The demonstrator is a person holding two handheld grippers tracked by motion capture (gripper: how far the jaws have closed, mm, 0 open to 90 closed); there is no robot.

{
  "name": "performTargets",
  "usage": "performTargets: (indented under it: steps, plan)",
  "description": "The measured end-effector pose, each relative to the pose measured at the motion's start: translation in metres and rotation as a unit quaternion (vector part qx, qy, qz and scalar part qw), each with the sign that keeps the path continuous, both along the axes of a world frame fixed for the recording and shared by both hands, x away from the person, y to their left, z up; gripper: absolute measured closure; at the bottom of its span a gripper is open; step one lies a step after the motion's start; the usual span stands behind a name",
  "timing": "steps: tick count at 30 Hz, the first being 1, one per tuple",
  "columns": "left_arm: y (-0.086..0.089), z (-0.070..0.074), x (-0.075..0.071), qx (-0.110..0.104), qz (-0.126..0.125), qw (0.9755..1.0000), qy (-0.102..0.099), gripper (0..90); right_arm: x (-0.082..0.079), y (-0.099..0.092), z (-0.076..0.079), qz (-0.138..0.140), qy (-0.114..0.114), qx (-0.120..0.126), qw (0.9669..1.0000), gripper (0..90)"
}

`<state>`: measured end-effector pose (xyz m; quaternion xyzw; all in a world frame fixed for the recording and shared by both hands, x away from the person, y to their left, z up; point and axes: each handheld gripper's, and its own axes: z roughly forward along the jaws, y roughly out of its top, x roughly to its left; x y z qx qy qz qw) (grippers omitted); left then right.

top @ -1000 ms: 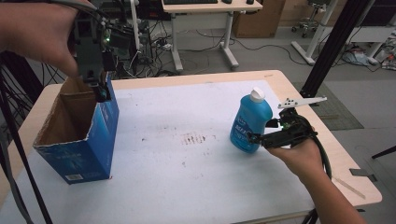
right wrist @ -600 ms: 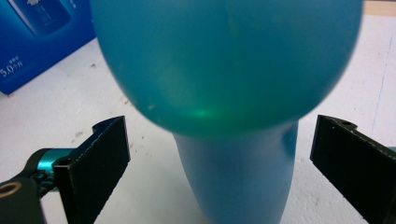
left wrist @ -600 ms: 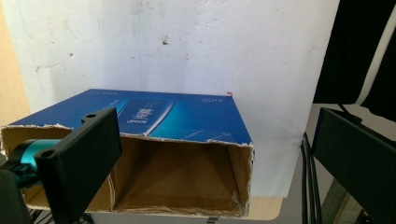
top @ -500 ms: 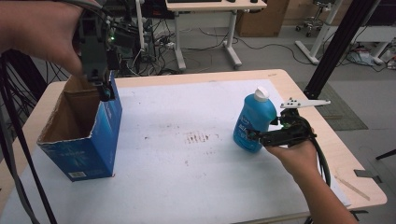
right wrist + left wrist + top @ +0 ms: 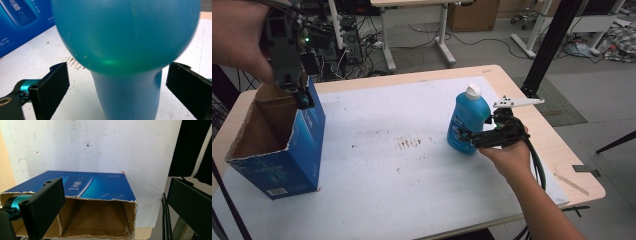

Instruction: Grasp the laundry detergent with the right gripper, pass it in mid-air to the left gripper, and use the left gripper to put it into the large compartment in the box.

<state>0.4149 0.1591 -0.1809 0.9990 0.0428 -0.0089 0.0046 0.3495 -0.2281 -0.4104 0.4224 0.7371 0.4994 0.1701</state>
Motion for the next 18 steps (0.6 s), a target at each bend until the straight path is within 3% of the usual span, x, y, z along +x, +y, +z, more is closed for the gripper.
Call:
performTargets:
  steps: [13,18]
  plan:
    - [-0.0004,-0.0046,0.0039,0.001,-0.001,1.0000,0.003,1.7,0.0009,0.0030,-0.0035,-0.004,-0.008,-0.003,1.0000,5.0]
    - [0.0003,-0.0058,0.0049,0.001,0.000,1.0000,0.004,1.7,0.0017,0.0035,-0.0071,-0.007,-0.010,-0.005,0.9999,12.6]
